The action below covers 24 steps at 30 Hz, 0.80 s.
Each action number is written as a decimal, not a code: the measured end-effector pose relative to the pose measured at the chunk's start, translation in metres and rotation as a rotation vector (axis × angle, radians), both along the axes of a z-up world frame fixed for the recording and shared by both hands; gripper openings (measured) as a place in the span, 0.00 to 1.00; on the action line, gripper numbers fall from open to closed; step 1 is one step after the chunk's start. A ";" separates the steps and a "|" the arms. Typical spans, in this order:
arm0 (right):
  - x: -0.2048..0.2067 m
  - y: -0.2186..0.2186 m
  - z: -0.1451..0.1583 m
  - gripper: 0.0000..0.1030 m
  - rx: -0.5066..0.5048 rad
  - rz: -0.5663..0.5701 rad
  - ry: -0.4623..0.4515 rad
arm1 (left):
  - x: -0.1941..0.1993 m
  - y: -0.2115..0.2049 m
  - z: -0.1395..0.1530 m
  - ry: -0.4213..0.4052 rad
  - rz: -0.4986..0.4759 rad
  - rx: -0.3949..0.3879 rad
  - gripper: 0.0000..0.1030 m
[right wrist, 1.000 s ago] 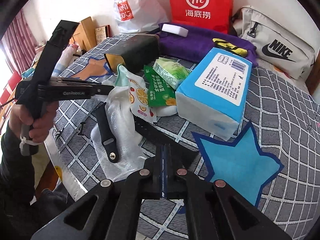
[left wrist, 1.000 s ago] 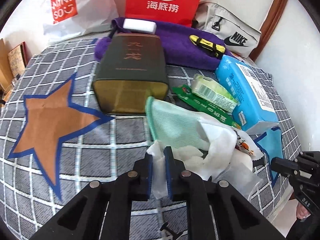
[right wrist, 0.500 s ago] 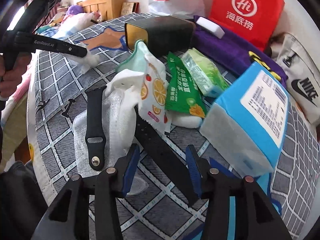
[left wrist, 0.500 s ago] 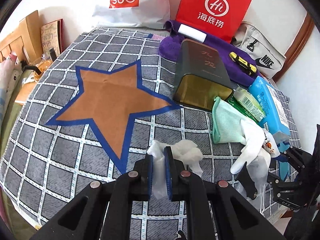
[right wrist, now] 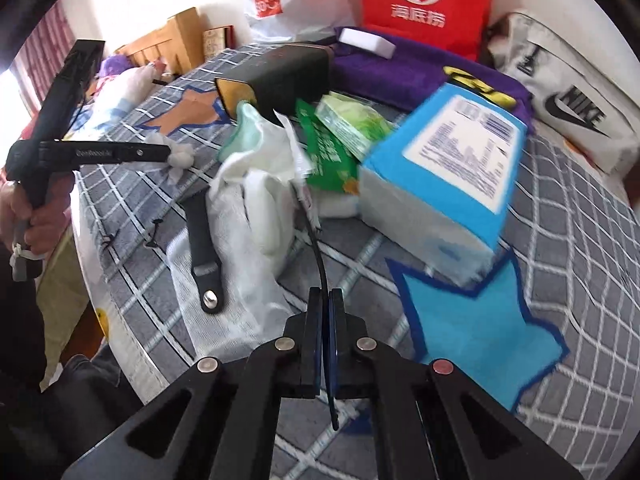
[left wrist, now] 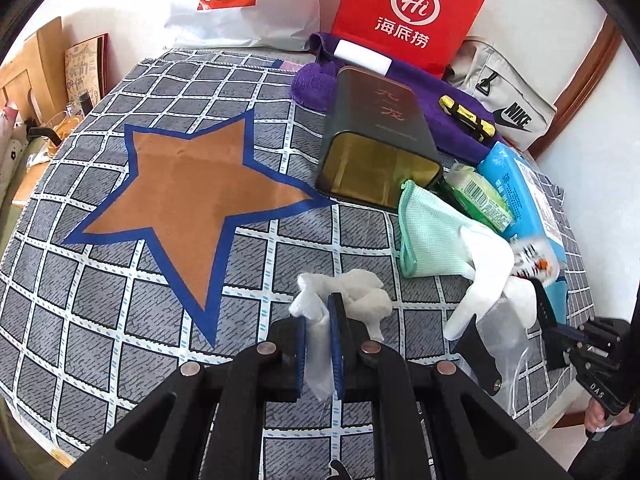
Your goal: Organize soft objects
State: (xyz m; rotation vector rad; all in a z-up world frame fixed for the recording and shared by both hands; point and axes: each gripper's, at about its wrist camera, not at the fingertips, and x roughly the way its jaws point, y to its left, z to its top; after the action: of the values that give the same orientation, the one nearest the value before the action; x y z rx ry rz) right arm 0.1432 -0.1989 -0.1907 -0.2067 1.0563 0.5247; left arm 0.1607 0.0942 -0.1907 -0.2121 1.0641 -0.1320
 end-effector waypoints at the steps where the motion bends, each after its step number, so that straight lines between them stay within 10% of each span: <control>1: -0.004 -0.005 -0.002 0.02 -0.008 -0.016 0.007 | 0.000 0.001 0.000 0.000 0.001 -0.005 0.10; 10: -0.025 -0.050 -0.017 0.02 0.035 -0.237 0.032 | -0.007 0.003 0.007 -0.001 0.005 -0.047 0.10; 24: -0.038 -0.058 0.029 0.02 0.204 -0.277 -0.064 | -0.004 -0.006 0.055 -0.074 0.000 -0.054 0.10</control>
State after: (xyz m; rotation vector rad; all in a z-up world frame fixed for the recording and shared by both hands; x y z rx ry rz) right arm 0.1056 -0.2567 -0.1617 0.1016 0.9431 0.3688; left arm 0.1567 0.0884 -0.1352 -0.2545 0.9877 -0.1678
